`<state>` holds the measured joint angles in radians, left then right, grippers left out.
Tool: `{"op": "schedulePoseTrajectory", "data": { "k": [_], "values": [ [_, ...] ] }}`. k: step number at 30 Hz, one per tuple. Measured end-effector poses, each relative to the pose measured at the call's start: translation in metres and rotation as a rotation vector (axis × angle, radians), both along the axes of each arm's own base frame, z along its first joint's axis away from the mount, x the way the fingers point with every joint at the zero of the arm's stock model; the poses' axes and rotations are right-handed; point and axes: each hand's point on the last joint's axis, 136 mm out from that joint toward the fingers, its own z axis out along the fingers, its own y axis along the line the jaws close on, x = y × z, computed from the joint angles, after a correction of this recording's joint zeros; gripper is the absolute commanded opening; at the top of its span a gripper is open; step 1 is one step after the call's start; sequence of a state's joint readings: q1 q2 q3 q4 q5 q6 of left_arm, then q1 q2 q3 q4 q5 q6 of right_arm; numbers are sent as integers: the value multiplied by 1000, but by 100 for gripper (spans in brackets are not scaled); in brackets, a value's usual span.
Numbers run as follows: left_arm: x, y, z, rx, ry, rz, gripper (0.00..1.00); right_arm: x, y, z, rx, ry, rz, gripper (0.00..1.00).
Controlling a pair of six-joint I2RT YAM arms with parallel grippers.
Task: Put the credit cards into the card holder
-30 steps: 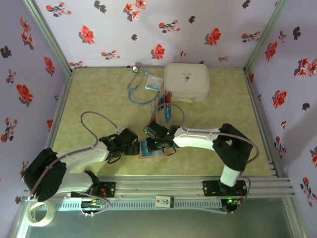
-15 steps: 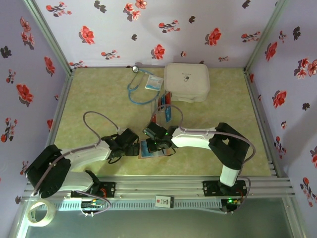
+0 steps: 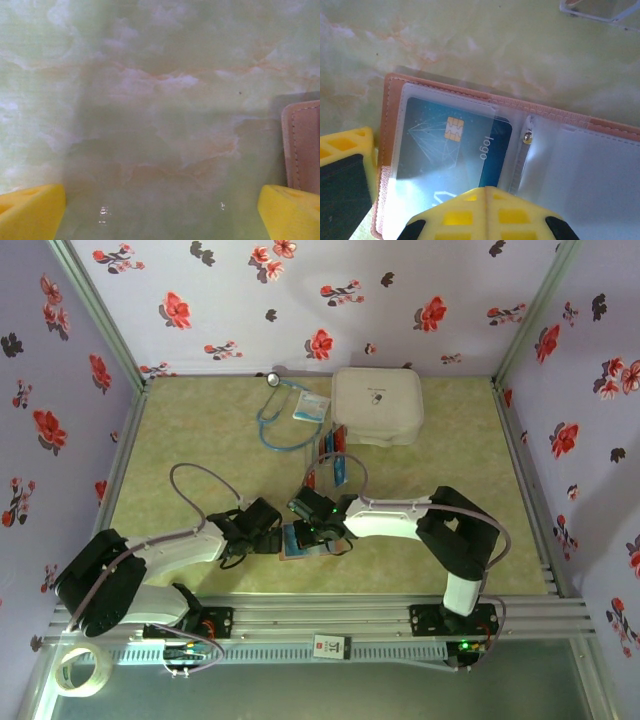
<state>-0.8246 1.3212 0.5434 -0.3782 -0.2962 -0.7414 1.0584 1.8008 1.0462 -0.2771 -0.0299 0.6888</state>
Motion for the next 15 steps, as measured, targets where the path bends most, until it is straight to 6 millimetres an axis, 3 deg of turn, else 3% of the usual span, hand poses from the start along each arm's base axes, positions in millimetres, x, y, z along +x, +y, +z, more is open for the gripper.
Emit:
{"op": "schedulePoseTrajectory", "data": {
  "k": [11, 15],
  "values": [
    [0, 0, 0, -1, -1, 0, 100, -1, 2, 2, 11, 6, 3, 0],
    [0, 0, 2, -4, -4, 0, 100, 0, 2, 16, 31, -11, 4, 0]
  ]
}}
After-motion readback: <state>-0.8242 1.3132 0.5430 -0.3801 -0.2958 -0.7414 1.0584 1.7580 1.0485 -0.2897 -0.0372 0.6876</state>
